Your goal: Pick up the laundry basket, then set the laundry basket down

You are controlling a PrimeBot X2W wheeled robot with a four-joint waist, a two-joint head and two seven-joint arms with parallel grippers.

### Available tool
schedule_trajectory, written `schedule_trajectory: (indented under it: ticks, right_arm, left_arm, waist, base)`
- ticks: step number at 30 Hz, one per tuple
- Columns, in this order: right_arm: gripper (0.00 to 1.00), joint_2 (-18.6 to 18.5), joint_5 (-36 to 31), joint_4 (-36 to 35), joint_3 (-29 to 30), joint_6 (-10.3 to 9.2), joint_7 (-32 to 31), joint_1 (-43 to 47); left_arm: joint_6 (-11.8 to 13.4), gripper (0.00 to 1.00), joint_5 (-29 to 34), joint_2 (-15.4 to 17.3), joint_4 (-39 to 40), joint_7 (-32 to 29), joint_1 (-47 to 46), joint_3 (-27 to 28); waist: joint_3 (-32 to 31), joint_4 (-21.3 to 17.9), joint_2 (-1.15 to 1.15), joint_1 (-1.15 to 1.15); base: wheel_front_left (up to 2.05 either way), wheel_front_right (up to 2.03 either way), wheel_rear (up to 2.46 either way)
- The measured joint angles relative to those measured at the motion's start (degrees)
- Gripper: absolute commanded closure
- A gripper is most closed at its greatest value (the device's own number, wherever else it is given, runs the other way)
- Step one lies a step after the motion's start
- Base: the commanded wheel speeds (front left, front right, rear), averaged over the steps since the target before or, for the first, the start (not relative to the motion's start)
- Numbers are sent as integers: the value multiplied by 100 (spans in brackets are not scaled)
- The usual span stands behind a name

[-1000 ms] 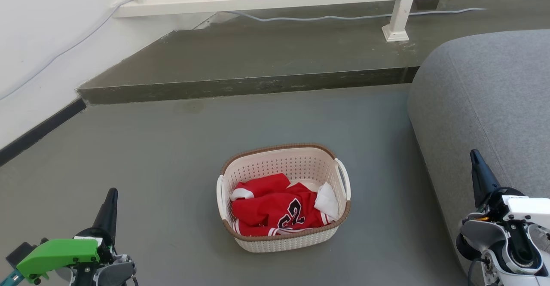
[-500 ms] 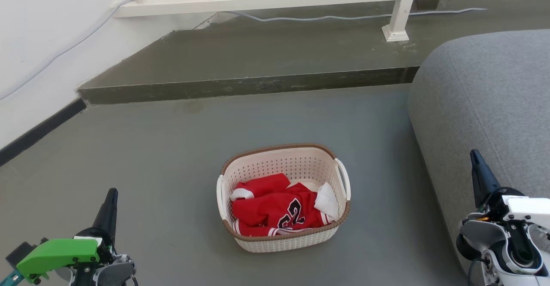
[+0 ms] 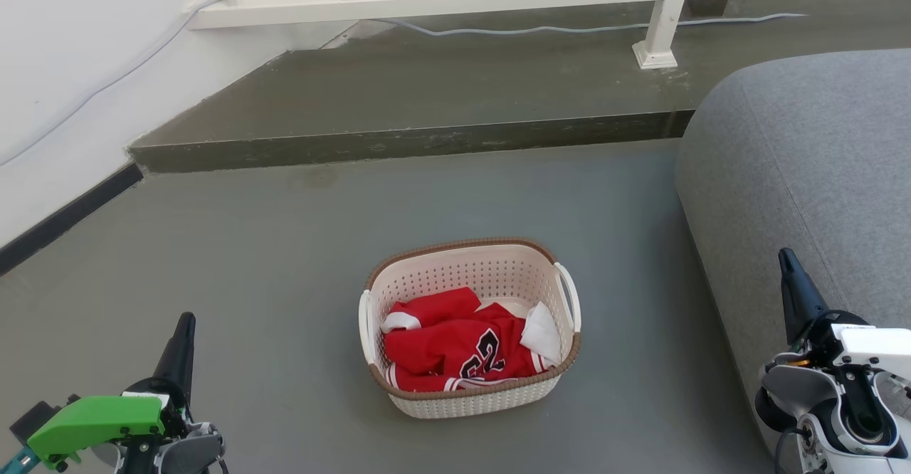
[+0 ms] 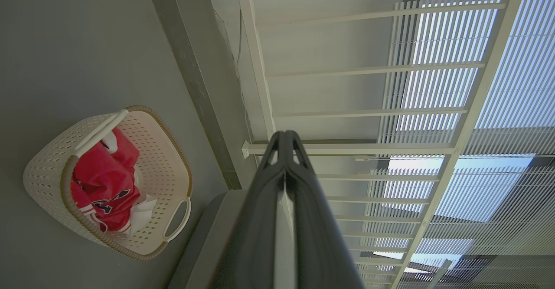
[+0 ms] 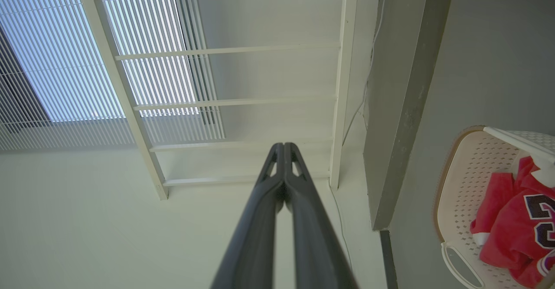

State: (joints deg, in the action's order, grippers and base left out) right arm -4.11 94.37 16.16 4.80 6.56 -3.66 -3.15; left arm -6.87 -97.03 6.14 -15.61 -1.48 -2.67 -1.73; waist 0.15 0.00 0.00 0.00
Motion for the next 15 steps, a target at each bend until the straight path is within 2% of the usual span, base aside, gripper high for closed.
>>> schedule_trajectory:
  ticks: [15]
  right_arm:
    - [100,3,-1,0,8,0,0,-1]
  left_arm:
    - [-1,100,0,-1,-10,-1,-2,7]
  waist:
    - [0,0,0,0]
  base:
    - [0,0,0]
